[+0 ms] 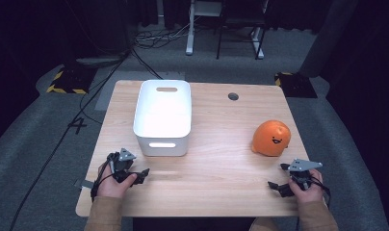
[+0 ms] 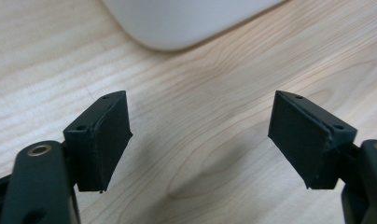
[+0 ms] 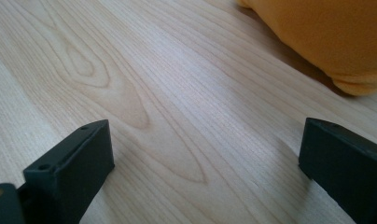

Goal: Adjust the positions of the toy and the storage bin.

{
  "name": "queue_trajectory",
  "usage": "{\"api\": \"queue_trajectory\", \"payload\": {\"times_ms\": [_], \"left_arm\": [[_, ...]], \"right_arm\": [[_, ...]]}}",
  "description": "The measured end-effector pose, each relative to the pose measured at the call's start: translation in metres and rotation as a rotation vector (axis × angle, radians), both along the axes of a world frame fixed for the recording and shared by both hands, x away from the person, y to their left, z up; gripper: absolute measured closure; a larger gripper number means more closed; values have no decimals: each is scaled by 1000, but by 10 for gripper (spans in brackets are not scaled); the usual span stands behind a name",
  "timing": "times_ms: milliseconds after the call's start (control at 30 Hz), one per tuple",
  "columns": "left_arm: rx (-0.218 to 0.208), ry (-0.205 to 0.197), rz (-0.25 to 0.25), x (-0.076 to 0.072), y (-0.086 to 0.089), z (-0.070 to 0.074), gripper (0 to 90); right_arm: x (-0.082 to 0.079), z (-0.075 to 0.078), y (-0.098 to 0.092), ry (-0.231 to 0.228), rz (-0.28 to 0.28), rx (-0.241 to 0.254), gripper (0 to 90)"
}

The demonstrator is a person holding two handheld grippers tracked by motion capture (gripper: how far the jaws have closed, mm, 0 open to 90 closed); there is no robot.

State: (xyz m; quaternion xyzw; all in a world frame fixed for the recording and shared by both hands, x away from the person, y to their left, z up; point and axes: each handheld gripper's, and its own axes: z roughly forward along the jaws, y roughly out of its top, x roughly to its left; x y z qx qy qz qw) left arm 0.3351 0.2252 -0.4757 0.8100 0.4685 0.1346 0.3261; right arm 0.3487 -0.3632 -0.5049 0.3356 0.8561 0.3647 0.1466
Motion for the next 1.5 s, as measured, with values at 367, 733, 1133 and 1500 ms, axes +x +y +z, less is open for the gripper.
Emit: {"api": "queue_trajectory", "payload": {"times_ms": [367, 733, 1133, 1500], "left_arm": [[-47, -45, -27, -10, 28, 42, 238], [-114, -134, -21, -13, 25, 66, 231], [-150, -267, 23, -8, 29, 86, 230], [-302, -373, 54, 11, 25, 94, 350]], "right_arm": [[0, 0, 0, 0, 0, 0, 31], [0, 0, 0, 0, 0, 0, 31], [0, 0, 0, 0, -1, 0, 30], [0, 0, 0, 0, 1, 0, 29]]}}
